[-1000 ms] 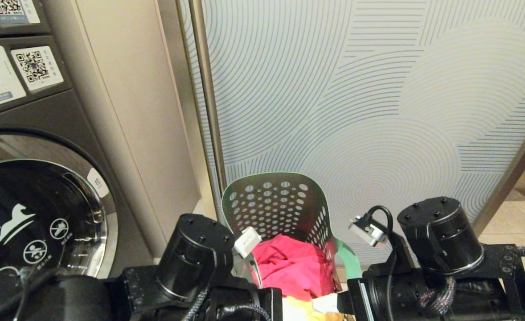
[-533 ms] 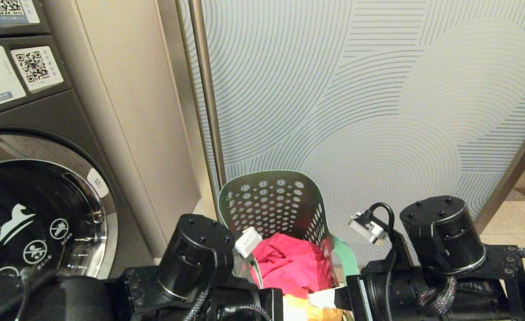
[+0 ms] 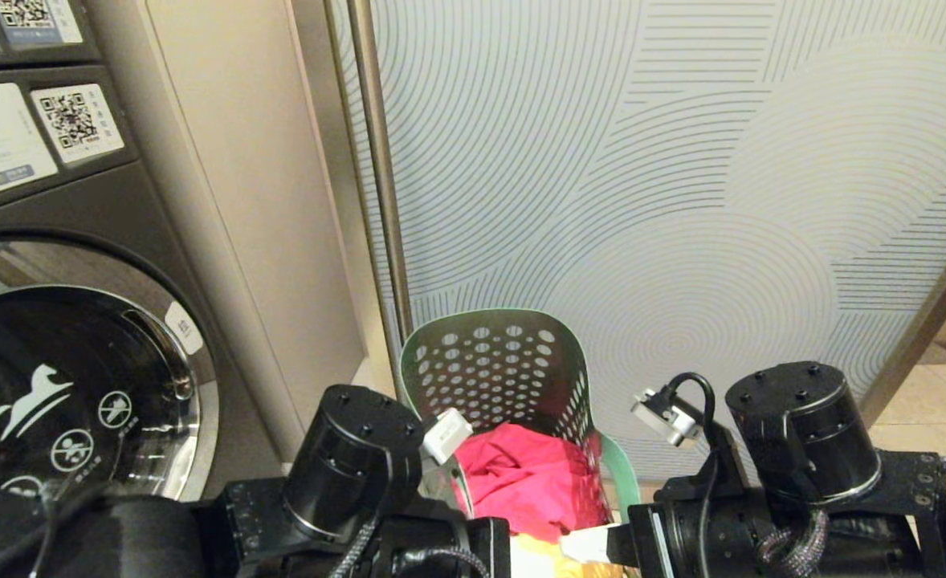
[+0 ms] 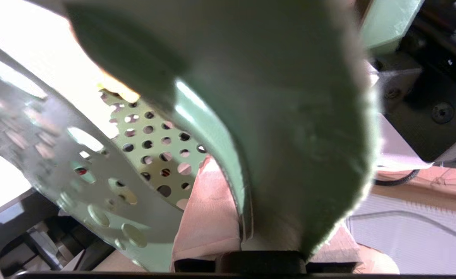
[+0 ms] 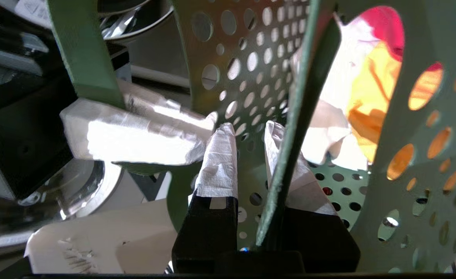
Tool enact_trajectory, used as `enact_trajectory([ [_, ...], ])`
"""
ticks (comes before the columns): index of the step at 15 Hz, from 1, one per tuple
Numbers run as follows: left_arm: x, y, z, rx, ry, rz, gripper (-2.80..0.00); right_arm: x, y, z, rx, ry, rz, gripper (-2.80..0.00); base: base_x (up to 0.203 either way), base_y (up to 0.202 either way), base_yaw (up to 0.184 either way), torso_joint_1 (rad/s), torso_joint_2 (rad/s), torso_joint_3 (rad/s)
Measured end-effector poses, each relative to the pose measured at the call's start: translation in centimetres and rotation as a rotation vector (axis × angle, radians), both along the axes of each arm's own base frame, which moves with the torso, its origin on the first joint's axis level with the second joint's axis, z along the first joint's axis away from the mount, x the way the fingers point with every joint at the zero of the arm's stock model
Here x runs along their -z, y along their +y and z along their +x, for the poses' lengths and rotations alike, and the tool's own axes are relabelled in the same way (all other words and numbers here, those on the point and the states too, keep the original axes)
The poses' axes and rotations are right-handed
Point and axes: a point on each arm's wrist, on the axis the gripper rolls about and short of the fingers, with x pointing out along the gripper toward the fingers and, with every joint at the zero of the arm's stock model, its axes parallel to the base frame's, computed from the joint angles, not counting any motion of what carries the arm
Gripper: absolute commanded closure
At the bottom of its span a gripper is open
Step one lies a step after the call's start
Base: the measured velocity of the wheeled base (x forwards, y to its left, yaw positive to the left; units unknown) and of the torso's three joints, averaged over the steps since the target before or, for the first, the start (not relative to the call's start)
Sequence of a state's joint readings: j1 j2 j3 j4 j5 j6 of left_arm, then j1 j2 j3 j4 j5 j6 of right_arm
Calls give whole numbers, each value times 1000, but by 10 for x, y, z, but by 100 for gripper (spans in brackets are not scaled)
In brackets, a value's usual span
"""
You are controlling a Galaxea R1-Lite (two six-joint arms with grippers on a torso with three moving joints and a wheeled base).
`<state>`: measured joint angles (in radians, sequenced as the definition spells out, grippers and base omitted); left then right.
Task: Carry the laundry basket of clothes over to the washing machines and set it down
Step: Pick up the clothes basket and put it beside the washing machine
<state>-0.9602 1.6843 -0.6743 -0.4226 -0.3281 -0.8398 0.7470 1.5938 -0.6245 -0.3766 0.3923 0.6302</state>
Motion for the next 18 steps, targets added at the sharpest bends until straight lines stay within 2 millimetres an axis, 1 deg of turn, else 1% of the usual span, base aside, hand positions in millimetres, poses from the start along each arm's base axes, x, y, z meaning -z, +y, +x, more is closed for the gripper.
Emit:
enact_trajectory([
  [15,0,0,0,2,3,1,0,1,0,0,0,1,-2,0,1,-8,172,3,1,2],
  [18,0,0,-3,10,1,-1,0,0,4,-4,-21,-3,-2,0,0,-6,178,6,2,1],
])
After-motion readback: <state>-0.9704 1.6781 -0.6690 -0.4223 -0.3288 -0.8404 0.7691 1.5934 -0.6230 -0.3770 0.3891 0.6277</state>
